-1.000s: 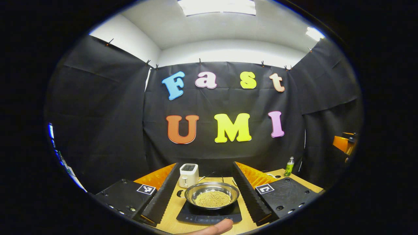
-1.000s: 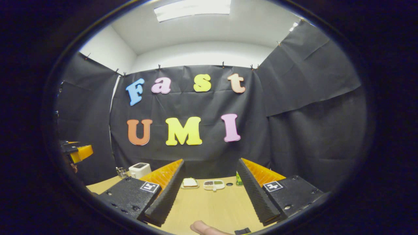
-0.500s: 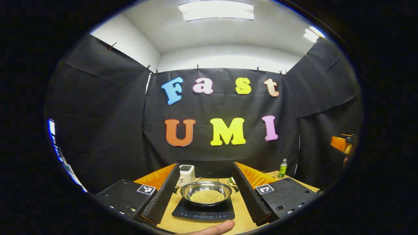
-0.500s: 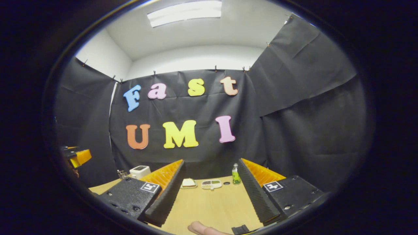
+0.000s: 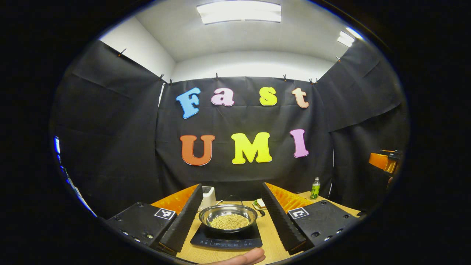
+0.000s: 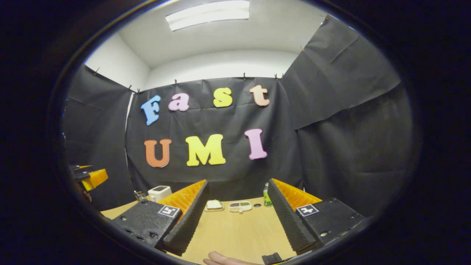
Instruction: First push the handle of the pot to place it horizontally, then grasp the pot with both hands and set it on the induction cooktop.
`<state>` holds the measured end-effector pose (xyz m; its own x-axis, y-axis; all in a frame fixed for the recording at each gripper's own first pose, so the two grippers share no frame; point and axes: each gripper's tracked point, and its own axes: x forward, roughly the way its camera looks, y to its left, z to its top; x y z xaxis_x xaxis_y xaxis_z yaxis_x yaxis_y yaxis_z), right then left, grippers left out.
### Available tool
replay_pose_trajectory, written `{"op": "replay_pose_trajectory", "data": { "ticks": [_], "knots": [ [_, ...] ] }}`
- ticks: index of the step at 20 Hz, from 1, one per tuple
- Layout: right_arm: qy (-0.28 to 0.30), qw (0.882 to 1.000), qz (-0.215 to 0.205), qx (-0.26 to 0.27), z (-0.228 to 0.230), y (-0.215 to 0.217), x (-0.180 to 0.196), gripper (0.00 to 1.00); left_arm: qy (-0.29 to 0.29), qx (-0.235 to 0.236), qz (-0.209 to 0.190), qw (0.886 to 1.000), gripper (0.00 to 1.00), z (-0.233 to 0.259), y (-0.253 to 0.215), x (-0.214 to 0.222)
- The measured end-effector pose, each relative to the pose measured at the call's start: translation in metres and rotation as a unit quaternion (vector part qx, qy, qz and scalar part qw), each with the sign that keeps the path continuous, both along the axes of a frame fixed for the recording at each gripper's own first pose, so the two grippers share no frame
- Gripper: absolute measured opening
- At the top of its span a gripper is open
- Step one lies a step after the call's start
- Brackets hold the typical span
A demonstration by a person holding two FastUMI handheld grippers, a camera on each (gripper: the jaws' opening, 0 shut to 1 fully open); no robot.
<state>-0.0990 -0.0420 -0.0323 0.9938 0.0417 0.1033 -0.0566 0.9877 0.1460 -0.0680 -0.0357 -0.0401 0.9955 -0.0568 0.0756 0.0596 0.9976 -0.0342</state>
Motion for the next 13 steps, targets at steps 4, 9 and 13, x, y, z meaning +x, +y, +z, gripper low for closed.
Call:
{"op": "replay_pose_trajectory", "data": {
  "ticks": [4,9,13],
  "knots": [
    [0.002,1.000,0.009,0.000,-0.003,0.002,-0.001,0.95,0.003,-0.008,0.003,1.000,0.95,-0.004,0.003,0.001],
    [-0.004,1.000,0.016,-0.008,0.000,0.011,-0.006,0.95,0.007,-0.009,0.004,1.000,0.95,-0.005,0.001,0.000],
    [-0.013,1.000,0.019,-0.011,0.003,0.015,-0.012,0.95,0.005,-0.008,-0.004,1.000,0.95,-0.006,-0.003,-0.004]
  ]
}}
